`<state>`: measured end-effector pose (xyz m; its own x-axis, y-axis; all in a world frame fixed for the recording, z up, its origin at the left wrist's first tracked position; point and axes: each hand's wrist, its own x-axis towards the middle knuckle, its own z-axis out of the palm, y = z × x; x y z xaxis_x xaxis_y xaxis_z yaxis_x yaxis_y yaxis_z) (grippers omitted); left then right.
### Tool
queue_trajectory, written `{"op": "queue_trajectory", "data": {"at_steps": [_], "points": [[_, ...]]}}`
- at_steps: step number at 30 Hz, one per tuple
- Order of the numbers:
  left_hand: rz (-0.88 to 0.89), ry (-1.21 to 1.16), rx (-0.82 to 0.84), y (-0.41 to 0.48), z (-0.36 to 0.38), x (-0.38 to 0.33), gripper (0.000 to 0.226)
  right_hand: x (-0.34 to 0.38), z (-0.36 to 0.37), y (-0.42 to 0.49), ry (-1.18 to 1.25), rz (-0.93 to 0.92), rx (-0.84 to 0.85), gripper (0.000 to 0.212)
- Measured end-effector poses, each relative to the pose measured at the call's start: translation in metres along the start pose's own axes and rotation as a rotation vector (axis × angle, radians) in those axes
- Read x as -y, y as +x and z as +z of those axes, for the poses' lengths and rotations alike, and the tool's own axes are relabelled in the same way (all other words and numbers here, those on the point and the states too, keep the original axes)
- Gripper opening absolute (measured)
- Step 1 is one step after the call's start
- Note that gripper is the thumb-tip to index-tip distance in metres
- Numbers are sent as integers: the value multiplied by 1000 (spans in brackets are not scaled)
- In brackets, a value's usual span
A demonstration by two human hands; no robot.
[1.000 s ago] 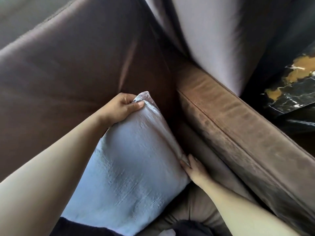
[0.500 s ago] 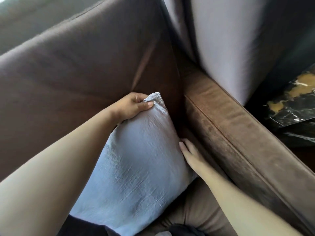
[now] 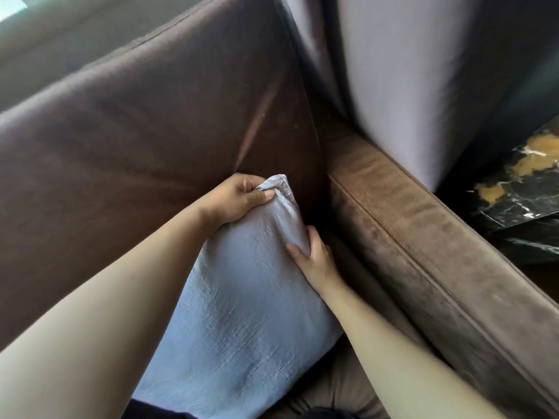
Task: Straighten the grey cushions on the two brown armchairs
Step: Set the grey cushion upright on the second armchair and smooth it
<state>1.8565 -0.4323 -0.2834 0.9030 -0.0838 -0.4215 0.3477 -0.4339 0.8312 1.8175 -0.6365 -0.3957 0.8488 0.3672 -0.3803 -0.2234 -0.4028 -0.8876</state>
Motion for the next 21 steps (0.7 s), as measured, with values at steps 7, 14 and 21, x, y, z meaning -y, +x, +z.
{"op": "queue_trajectory", "data": {"at_steps": [7,14,21], "points": [[6,54,-14,0,0,0,22,-98,1,-43,-233,246,57,71],[-8,15,-48,-1,2,3,23,-159,-15,-78,-454,253,39,74],[-9,75,-39,-9,9,-6,26,-122,-48,-76,-432,176,56,50]]}}
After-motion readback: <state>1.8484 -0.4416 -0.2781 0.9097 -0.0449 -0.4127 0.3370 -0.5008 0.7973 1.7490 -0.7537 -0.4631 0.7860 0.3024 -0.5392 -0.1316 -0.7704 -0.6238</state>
